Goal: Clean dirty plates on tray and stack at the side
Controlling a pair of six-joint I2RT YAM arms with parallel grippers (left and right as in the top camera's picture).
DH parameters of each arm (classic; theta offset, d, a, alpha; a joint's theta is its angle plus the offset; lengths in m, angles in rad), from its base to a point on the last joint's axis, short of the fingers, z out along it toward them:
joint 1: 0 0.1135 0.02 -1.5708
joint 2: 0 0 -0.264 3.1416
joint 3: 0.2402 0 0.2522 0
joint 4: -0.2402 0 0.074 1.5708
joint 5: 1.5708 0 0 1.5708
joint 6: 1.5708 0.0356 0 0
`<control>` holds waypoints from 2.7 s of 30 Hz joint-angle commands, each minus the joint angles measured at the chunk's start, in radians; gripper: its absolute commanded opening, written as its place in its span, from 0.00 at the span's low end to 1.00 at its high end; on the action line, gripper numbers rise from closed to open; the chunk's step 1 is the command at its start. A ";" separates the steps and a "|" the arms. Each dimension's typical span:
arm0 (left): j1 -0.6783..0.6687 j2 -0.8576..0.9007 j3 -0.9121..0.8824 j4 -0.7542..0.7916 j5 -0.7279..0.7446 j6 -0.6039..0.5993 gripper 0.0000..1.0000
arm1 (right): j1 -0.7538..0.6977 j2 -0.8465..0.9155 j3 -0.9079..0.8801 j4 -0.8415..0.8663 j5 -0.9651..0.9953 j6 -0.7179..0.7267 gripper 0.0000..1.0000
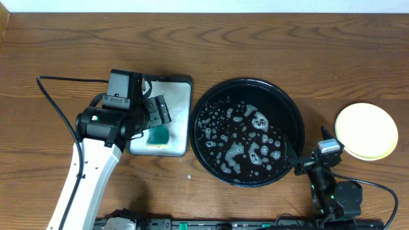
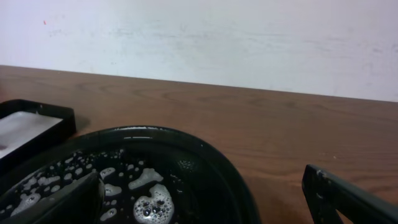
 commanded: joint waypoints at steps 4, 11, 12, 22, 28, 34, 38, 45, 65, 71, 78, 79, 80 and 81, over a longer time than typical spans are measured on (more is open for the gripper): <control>0.003 -0.249 -0.124 0.057 -0.084 0.010 0.84 | -0.010 -0.002 -0.001 -0.004 0.005 -0.007 0.99; 0.079 -0.612 -0.465 0.484 -0.084 0.061 0.85 | -0.010 -0.002 -0.001 -0.004 0.005 -0.007 0.99; 0.089 -0.664 -0.513 0.531 -0.084 0.072 0.85 | -0.010 -0.002 -0.001 -0.005 0.005 -0.007 0.99; 0.183 -1.101 -0.901 0.864 -0.084 0.091 0.85 | -0.010 -0.002 -0.001 -0.004 0.005 -0.007 0.99; 0.185 -1.231 -1.058 0.987 -0.084 0.107 0.85 | -0.010 -0.002 -0.001 -0.005 0.005 -0.007 0.99; 0.185 -1.229 -1.150 1.063 -0.088 0.103 0.85 | -0.010 -0.002 -0.001 -0.004 0.005 -0.007 0.99; 0.185 -1.229 -1.150 1.027 -0.088 0.104 0.85 | -0.010 -0.002 -0.001 -0.004 0.005 -0.007 0.99; 0.184 -1.229 -1.150 0.958 -0.088 0.103 0.85 | -0.010 -0.002 -0.001 -0.004 0.005 -0.007 0.99; 0.185 -1.226 -1.150 0.851 -0.088 0.103 0.85 | -0.010 -0.002 -0.001 -0.004 0.005 -0.007 0.99; 0.185 -1.226 -1.150 0.851 -0.088 0.103 0.85 | -0.010 -0.002 -0.001 -0.005 0.005 -0.007 0.99; 0.185 -1.226 -1.150 0.851 -0.088 0.103 0.85 | -0.010 -0.002 -0.001 -0.005 0.005 -0.007 0.99; 0.185 -1.226 -1.150 0.851 -0.088 0.103 0.85 | -0.010 -0.002 -0.001 -0.004 0.005 -0.007 0.99; 0.185 -1.226 -1.150 0.851 -0.088 0.103 0.85 | -0.010 -0.002 -0.001 -0.005 0.005 -0.007 0.99; 0.185 -1.226 -1.150 0.851 -0.088 0.103 0.85 | -0.010 -0.002 -0.001 -0.005 0.005 -0.007 0.99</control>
